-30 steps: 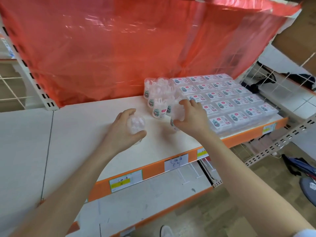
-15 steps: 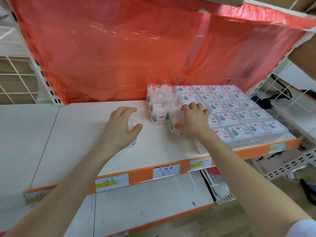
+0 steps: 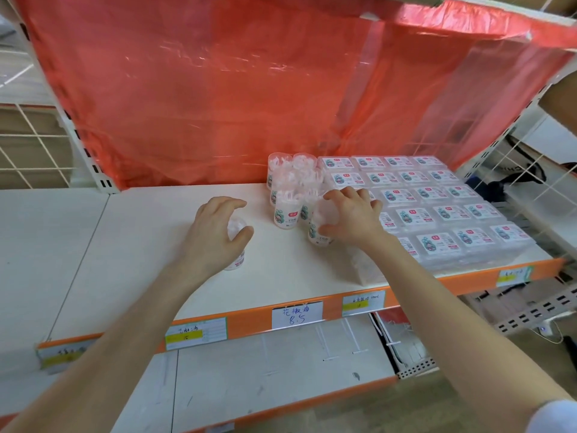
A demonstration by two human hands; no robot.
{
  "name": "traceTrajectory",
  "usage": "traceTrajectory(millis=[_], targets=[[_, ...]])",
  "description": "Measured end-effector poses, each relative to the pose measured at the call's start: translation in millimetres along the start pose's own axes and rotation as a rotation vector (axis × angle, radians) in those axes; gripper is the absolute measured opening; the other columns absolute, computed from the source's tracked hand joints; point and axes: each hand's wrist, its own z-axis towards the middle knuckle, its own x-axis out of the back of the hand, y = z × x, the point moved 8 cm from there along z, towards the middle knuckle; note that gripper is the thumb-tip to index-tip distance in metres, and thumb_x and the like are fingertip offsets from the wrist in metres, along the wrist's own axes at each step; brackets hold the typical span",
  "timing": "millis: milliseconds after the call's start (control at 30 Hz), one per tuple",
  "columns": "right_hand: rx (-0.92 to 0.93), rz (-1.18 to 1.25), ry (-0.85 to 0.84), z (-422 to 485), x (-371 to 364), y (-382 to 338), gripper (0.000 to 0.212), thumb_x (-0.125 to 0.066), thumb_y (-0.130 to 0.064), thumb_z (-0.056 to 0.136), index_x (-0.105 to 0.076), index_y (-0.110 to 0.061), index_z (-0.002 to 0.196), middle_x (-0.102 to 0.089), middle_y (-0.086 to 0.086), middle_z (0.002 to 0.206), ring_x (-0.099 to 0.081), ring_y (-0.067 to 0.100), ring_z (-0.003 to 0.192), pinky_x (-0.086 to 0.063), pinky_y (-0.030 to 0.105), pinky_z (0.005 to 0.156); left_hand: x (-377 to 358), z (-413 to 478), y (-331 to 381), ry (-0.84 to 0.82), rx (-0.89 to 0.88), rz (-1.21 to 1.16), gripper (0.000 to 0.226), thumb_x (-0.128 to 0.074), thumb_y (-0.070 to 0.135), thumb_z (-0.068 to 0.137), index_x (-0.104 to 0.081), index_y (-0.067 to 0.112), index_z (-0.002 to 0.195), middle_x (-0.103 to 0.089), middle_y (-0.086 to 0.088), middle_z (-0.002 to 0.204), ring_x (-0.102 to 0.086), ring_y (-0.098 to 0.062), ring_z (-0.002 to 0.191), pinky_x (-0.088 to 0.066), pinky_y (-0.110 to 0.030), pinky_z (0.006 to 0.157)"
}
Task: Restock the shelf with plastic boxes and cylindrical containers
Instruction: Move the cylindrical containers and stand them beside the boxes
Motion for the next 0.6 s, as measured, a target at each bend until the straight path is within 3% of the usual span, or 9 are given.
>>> traceTrajectory(millis=[167, 600], targets=[[-0.024, 0.127, -0.041, 5, 7, 7, 0.060, -0.065, -0.043, 0.078, -0.044, -0.025, 0.131, -0.050, 0.002, 0.129, -0.033, 0.029, 0.125, -0.026, 0.044, 0.096, 1, 1, 0, 0.010, 0.010, -0.007, 0.039, -0.061, 0.013, 0.085, -0.054, 0.008, 0.123, -0.047, -0.008, 0.131, -0.040, -0.026, 0.123, -0.024, -0.025, 0.098], [0.031, 0.171, -0.073, 6, 13, 4, 0.058, -0.067, -0.034, 0.078, -0.044, -0.024, 0.130, -0.054, 0.002, 0.121, -0.037, 0.027, 0.120, -0.029, 0.043, 0.094, -4, -2, -12, -0.029, 0.081, -0.022, 0.048, -0.066, 0.023, 0.081, -0.051, 0.019, 0.126, -0.043, -0.002, 0.133, -0.039, -0.021, 0.124, -0.027, -0.026, 0.094]])
